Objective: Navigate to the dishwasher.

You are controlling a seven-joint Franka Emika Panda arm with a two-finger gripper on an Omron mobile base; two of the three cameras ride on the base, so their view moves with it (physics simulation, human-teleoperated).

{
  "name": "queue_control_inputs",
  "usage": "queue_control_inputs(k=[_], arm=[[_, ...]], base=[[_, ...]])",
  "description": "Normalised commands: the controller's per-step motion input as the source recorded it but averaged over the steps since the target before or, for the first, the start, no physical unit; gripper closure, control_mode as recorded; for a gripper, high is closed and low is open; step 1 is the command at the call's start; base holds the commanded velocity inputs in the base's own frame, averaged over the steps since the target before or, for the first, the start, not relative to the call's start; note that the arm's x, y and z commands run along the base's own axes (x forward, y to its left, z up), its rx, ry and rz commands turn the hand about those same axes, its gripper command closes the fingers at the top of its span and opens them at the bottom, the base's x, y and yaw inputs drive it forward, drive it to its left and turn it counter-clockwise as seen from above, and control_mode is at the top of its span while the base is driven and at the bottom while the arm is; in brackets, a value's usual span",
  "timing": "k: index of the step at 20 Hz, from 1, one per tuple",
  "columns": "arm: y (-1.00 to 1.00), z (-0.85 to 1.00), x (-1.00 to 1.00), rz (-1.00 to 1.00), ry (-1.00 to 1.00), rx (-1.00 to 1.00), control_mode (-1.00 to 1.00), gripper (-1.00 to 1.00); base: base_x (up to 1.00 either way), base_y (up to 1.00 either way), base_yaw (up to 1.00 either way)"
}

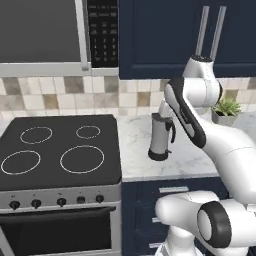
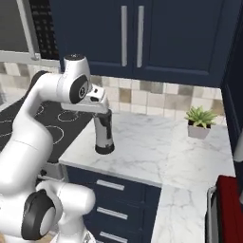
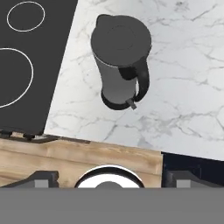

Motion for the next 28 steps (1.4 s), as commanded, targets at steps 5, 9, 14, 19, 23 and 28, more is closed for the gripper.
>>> queue_control_inputs(k=[5, 9, 14, 19, 23, 28], arm=[[0.0, 0.0, 0.0, 0.0, 0.0, 0.0, 1.0, -1.0], [0.0, 0.0, 0.0, 0.0, 0.0, 0.0, 1.0, -1.0], [0.0, 0.0, 0.0, 0.0, 0.0, 0.0, 1.0, -1.0], [0.0, 0.0, 0.0, 0.0, 0.0, 0.0, 1.0, -1.0], [0.0, 0.0, 0.0, 0.0, 0.0, 0.0, 1.0, -1.0], [0.0, 0.0, 0.0, 0.0, 0.0, 0.0, 1.0, -1.0]], base=[[-0.04, 0.29, 0.69], [0.0, 0.33, 0.74], [0.0, 0.36, 0.76], [0.06, 0.29, 0.76], [0.21, 0.3, 0.74], [0.29, 0.37, 0.69]])
